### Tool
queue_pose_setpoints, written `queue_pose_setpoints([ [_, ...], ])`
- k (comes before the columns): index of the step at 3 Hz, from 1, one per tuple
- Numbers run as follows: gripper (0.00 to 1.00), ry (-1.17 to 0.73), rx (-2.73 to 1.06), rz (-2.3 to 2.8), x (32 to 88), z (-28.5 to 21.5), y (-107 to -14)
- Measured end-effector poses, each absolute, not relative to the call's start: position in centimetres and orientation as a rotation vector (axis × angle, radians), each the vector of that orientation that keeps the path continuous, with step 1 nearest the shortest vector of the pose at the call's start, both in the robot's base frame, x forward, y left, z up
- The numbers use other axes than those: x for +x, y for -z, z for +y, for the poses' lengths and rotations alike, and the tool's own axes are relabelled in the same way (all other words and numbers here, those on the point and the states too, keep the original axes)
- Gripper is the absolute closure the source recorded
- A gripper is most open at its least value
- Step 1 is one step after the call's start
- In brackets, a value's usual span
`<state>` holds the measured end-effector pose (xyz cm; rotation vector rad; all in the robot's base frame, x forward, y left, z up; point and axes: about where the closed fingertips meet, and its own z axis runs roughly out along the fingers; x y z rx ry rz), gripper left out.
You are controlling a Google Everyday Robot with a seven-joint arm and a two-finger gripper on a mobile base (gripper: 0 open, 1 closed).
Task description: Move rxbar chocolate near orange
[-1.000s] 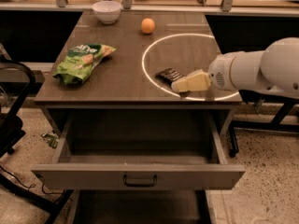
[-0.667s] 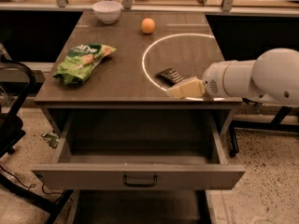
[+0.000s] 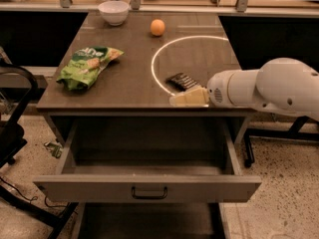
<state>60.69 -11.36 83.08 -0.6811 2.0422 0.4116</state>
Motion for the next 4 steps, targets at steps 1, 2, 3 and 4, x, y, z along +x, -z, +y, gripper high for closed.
queue_pose_setpoints([
  [1, 0.16, -0.428, -0.685, 2.041, 60.98, -10.76, -82.56],
  [2, 0.4, -0.42, -0.697, 2.033, 61.15, -10.2, -82.11],
  [3, 0.63, -0.421, -0.697, 2.033, 61.15, -10.2, -82.26],
  [4, 0.87, -0.421, -0.697, 2.033, 61.15, -10.19, -82.77],
])
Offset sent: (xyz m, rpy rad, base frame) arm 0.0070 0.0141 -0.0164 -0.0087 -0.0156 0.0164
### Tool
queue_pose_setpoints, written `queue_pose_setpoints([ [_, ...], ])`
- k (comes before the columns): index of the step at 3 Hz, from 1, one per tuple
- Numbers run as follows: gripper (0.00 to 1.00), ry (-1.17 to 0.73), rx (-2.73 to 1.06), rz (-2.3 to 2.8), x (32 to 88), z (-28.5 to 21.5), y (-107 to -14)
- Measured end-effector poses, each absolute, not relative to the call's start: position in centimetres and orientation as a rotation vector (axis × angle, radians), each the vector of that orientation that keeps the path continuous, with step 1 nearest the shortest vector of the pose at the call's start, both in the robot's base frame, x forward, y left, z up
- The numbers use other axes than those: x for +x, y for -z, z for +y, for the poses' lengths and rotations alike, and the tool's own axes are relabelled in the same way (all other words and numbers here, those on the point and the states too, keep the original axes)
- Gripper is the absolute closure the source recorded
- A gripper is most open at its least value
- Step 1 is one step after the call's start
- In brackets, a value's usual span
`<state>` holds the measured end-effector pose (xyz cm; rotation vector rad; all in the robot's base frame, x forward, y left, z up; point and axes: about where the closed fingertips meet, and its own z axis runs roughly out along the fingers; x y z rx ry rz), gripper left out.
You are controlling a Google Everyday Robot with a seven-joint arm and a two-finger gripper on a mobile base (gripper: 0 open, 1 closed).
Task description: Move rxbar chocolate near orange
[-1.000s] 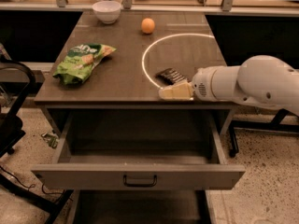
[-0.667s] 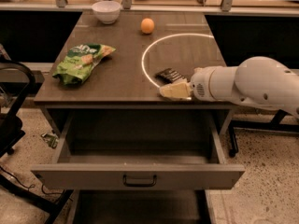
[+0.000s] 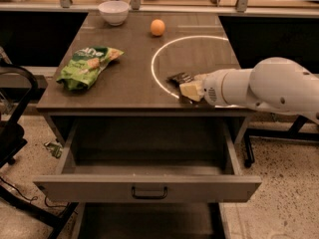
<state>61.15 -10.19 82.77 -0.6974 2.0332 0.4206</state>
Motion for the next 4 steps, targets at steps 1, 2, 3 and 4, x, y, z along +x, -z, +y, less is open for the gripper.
queue_pose_setpoints([
  [1, 1.0, -0.421, -0.698, 2.033, 61.1, -10.2, -82.9],
  [2, 1.0, -0.421, -0.698, 2.033, 61.1, -10.2, -82.9],
  [3, 1.0, -0.407, -0.699, 2.026, 62.2, -11.0, -84.7],
  [4, 1.0, -0.389, -0.713, 2.051, 65.7, -13.6, -88.2],
])
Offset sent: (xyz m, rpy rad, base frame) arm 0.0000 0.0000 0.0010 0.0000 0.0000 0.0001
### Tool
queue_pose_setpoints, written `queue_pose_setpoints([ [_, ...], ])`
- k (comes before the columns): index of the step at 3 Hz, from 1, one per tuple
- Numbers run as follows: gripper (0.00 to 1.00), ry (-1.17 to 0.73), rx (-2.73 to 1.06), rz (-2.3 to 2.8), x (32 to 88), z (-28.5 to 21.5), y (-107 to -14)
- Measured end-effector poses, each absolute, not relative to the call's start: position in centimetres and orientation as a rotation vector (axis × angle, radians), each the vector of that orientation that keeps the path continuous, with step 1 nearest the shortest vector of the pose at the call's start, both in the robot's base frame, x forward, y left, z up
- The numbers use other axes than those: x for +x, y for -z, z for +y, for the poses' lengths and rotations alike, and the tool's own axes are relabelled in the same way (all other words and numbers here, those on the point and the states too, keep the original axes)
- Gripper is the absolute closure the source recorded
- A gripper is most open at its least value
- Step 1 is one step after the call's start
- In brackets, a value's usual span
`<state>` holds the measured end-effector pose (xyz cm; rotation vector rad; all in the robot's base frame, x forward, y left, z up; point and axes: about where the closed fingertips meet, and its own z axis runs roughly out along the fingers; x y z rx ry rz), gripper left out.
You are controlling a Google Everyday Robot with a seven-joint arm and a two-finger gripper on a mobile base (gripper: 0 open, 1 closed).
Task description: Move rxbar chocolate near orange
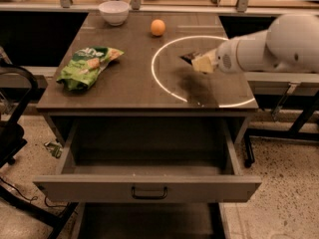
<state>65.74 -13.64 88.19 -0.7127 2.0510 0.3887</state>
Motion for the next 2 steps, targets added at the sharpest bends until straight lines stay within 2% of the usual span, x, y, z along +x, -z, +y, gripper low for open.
queue_pose_setpoints([
  [2, 1.0, -0.367, -0.682, 2.097, 74.3, -16.6, -92.1],
])
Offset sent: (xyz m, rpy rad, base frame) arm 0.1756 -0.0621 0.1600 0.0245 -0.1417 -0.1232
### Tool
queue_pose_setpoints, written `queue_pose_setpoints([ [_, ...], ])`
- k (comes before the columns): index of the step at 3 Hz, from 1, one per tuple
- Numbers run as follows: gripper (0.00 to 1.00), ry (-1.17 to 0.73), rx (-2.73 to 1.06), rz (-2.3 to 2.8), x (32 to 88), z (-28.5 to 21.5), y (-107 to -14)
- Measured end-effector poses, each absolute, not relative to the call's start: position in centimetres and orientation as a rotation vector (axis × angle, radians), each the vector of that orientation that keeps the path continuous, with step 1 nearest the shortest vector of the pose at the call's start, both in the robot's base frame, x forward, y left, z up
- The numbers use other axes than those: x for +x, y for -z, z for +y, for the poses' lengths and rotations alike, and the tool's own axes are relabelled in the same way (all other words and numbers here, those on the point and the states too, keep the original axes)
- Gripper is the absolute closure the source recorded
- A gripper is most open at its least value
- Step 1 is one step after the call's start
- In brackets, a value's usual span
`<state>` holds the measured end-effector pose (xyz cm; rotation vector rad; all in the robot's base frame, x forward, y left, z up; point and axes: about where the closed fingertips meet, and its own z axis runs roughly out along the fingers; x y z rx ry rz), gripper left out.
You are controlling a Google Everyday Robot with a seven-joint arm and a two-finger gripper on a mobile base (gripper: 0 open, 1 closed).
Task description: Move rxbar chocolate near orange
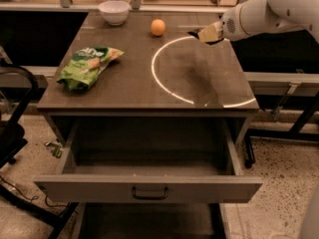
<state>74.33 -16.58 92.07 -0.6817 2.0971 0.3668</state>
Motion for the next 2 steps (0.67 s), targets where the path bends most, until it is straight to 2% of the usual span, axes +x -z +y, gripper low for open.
queue_pose_setpoints([
  [1, 1.0, -0.345, -0.618, 2.043, 78.7, -17.1, -95.5],
  [2, 1.0, -0.321, -0.606, 1.972, 79.5, -17.6, -99.6],
])
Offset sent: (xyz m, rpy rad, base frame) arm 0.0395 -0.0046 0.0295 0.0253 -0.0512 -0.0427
